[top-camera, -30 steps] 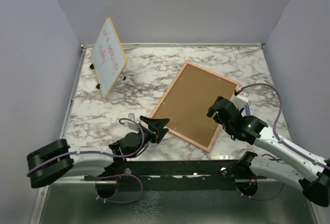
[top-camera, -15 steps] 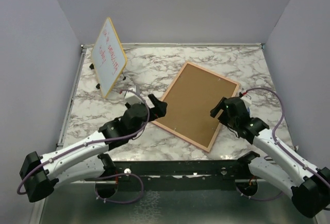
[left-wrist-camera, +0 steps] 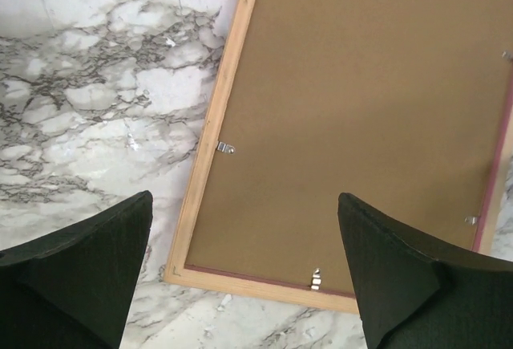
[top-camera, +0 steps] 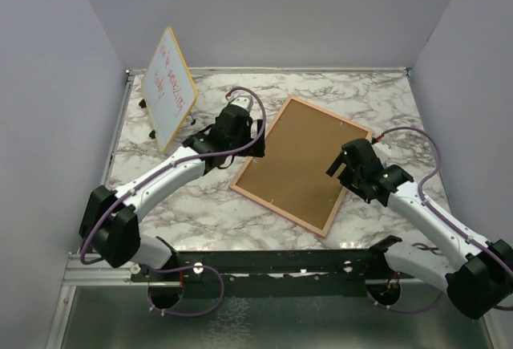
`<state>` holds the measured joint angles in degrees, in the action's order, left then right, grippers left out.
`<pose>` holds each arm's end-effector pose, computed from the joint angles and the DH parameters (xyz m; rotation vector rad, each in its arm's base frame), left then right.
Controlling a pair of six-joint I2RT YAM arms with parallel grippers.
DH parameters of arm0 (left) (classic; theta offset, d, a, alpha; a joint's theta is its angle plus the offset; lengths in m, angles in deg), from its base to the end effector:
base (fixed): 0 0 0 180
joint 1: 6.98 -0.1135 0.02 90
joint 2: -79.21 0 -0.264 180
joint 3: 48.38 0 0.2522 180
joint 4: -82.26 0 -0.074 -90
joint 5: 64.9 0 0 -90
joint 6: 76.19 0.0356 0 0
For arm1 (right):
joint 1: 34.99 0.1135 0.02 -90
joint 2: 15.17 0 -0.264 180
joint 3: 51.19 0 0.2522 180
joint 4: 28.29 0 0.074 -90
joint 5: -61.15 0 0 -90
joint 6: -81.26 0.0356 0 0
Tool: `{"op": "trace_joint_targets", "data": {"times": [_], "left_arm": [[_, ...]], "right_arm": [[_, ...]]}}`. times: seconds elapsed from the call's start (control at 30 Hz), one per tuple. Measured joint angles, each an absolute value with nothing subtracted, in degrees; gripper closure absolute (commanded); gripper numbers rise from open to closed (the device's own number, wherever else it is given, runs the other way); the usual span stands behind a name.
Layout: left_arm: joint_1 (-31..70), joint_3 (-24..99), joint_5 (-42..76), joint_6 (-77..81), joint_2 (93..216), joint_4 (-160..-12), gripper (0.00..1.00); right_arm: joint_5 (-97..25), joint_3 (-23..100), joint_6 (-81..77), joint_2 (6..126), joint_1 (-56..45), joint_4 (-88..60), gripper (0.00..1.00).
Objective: Take the photo out of the frame
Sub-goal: Adjust the photo frame at the center of the board.
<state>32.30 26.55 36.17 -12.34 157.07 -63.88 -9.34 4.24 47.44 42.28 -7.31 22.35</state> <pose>0.2393 -0.1869 0.2935 0.1474 2.2267 -0.4216 0.1784 0.0802 0.2416 0.7343 2.3185 0.2377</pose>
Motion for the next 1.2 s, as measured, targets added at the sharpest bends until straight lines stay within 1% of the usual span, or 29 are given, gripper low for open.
{"op": "trace_joint_targets", "data": {"times": [0.1, 0.2, 0.33, 0.47, 0.57, 0.7, 0.77, 0.83, 1.0, 1.1, 1.2], "left_arm": [[30.8, 31.0, 31.4, -9.0, 163.2, -61.2, 0.04], [30.7, 34.4, 29.1, -6.4, 167.4, -59.8, 0.03], [30.5, 39.2, 29.2, -3.6, 172.4, -57.2, 0.08], [30.1, 48.6, 30.3, -1.3, 182.0, -53.6, 0.08], [29.9, 52.1, 31.0, -0.1, 186.9, -52.2, 0.08], [29.7, 56.2, 31.6, 1.3, 192.3, -50.4, 0.12], [29.4, 57.5, 31.8, 1.7, 194.0, -50.2, 0.12], [29.3, 58.9, 32.3, 1.7, 195.5, -49.8, 0.13], [29.1, 62.7, 33.7, 2.4, 198.2, -47.9, 0.18], [28.8, 63.7, 34.1, 2.8, 199.0, -47.7, 0.21], [28.3, 65.1, 34.1, 3.4, 200.1, -46.9, 0.21]], "right_arm": [[-7.3, 5.0, 48.9, 44.8, -7.3, 26.6, 0.1], [-7.0, 5.7, 48.9, 47.1, -7.3, 28.9, 0.12], [-5.5, 6.1, 49.8, 48.3, -7.3, 30.9, 0.13], [-4.1, 5.5, 50.1, 46.2, -7.3, 31.4, 0.15], [-4.1, 4.7, 49.6, 44.5, -7.3, 31.0, 0.17], [-4.4, 4.1, 49.5, 44.3, -7.3, 30.0, 0.18], [-5.1, 3.6, 49.5, 44.4, -7.3, 29.4, 0.16], [-6.5, 3.0, 49.5, 44.6, -7.3, 28.2, 0.12], [-8.6, 0.7, 50.2, 44.0, -7.3, 25.0, 0.08], [-8.9, -1.9, 51.4, 40.6, -7.3, 24.0, 0.07], [-8.9, -3.0, 51.4, 36.4, -7.3, 23.6, 0.07]]}}
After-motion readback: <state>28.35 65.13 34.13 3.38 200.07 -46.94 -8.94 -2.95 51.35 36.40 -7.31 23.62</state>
